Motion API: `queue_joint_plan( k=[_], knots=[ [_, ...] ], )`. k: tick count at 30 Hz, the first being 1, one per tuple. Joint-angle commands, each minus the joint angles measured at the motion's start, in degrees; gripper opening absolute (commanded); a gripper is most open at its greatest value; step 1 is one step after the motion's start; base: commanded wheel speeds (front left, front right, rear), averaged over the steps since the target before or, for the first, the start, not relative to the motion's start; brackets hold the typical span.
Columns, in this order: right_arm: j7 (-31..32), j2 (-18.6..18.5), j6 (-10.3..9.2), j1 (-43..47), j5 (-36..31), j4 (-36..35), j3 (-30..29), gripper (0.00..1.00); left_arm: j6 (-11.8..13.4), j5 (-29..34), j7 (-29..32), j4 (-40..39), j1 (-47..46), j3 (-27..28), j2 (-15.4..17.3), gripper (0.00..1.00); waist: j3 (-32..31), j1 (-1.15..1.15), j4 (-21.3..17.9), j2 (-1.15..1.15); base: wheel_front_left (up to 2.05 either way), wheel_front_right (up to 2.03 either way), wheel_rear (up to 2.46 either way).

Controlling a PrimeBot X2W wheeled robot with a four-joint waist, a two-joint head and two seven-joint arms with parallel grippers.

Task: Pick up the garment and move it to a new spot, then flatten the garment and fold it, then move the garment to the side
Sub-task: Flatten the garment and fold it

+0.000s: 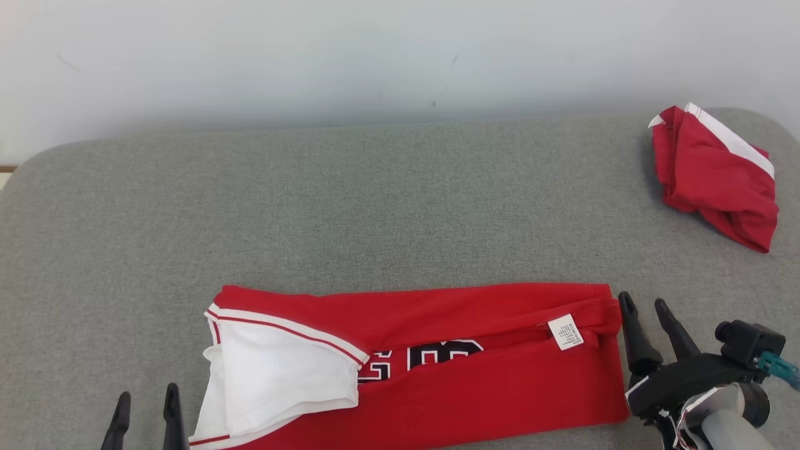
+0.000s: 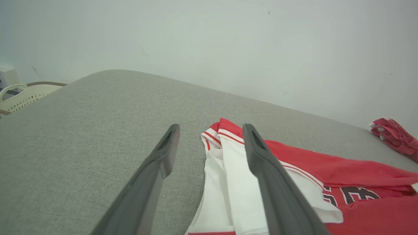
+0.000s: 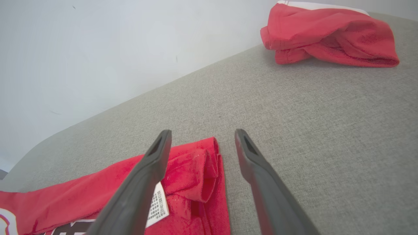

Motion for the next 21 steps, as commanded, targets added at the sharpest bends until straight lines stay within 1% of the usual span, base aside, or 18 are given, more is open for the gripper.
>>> queue_joint_plan(
  k=[1, 8, 17, 21],
  knots=[
    [-0.06, 0.36, -0.01, 0.96, -0.39, 0.93, 0.03, 1.00, 0.37, 1.09, -0.21, -0.33, 1.15, 0.64, -0.16, 1.00, -0.86, 0.00, 0.37, 0.00, 0.00, 0.00, 0.00],
    [0.37, 1.89, -0.01, 0.00, -1.60, 5.36, 0.16, 1.00, 0.64, 2.36, -0.21, -0.65, 2.16, 2.65, -0.61, 1.00, -2.04, 0.00, 1.18, 0.00, 0.00, 0.00, 0.00],
    [3.28, 2.77, -0.01, -2.21, -3.12, 11.23, 0.79, 1.00, 0.75, 3.33, -0.21, -0.13, 1.53, 3.59, -0.69, 1.00, -1.92, 0.00, 2.21, 0.00, 0.00, 0.00, 0.00],
    [4.61, 3.40, -0.01, -3.36, -3.72, 13.49, 1.17, 1.00, 1.82, 4.57, -0.21, 0.21, 1.24, 4.27, -0.69, 1.00, -1.72, 0.00, 2.54, 0.00, 0.00, 0.00, 0.00]
  ],
)
